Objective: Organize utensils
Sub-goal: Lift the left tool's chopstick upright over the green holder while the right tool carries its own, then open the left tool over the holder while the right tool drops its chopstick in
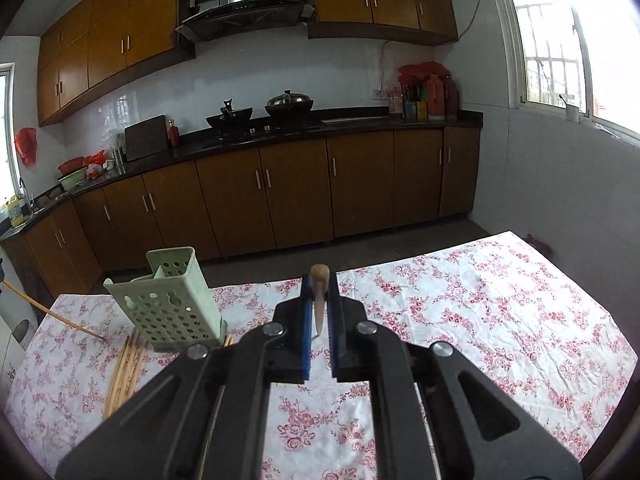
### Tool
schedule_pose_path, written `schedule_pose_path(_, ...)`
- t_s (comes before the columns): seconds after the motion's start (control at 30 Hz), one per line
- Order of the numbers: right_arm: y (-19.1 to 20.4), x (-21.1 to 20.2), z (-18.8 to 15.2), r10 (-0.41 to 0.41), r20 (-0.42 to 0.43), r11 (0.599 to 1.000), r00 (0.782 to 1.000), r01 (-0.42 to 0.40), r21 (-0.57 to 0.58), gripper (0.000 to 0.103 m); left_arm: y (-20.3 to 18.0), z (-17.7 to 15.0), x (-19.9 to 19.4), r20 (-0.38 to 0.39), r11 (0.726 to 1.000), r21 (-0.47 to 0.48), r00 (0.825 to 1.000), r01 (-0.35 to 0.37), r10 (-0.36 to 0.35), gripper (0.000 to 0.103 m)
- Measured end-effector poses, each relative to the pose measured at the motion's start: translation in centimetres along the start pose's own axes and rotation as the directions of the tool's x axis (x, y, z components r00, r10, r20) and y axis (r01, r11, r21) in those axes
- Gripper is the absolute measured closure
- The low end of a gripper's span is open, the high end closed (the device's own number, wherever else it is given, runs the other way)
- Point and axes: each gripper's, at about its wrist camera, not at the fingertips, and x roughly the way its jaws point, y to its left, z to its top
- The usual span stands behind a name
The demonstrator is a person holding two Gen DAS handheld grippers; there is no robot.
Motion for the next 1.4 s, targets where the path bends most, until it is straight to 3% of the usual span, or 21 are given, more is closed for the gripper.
schedule_pose_path(0.13,0.6,0.1,2.7,0.018,0.035,1.000,0.999,-0.018,-0.005,0.095,0.0,1.9,0.1,0.011,1.000,-0.014,1.000,0.002,-0.002,0.096)
schedule_pose_path(0.27,1.3,-1.0,6.6,0.069,0.108,0.997,0.992,-0.071,0.013,0.095,-1.0,5.0,-1.3,0.081,1.000,0.008,0.997,0.017,-0.017,0.096)
schedule_pose_path(0.47,3.4,-3.8,11.8,0.187,0.228,0.980,0.956,-0.198,0.025,0.095,-4.0,9.9,-4.0,0.193,0.995,0.020,0.976,0.097,-0.099,0.096)
schedule_pose_path(0.63,5.1,-4.2,13.1,0.271,0.251,0.959,0.929,-0.284,0.014,0.095,-6.7,11.7,-4.8,0.242,0.985,0.016,0.955,0.174,-0.173,0.096)
schedule_pose_path(0.9,8.1,-0.4,11.6,0.300,0.153,0.953,0.942,-0.302,-0.013,0.095,-9.8,9.5,-1.8,0.153,0.972,0.023,0.960,0.235,-0.235,0.096)
schedule_pose_path(1.33,9.7,2.9,8.1,0.278,0.054,0.961,0.959,-0.278,-0.015,0.092,-11.2,5.6,2.7,0.028,0.976,0.023,0.976,0.215,-0.216,0.096)
schedule_pose_path(1.37,9.7,2.8,7.9,0.276,0.052,0.961,0.960,-0.276,-0.013,0.089,-11.1,5.6,2.7,0.024,0.976,0.020,0.976,0.218,-0.218,0.093)
schedule_pose_path(1.4,9.5,2.7,7.8,0.271,0.052,0.962,0.961,-0.271,-0.006,0.088,-11.0,5.5,2.7,0.020,0.975,0.018,0.975,0.223,-0.223,0.081)
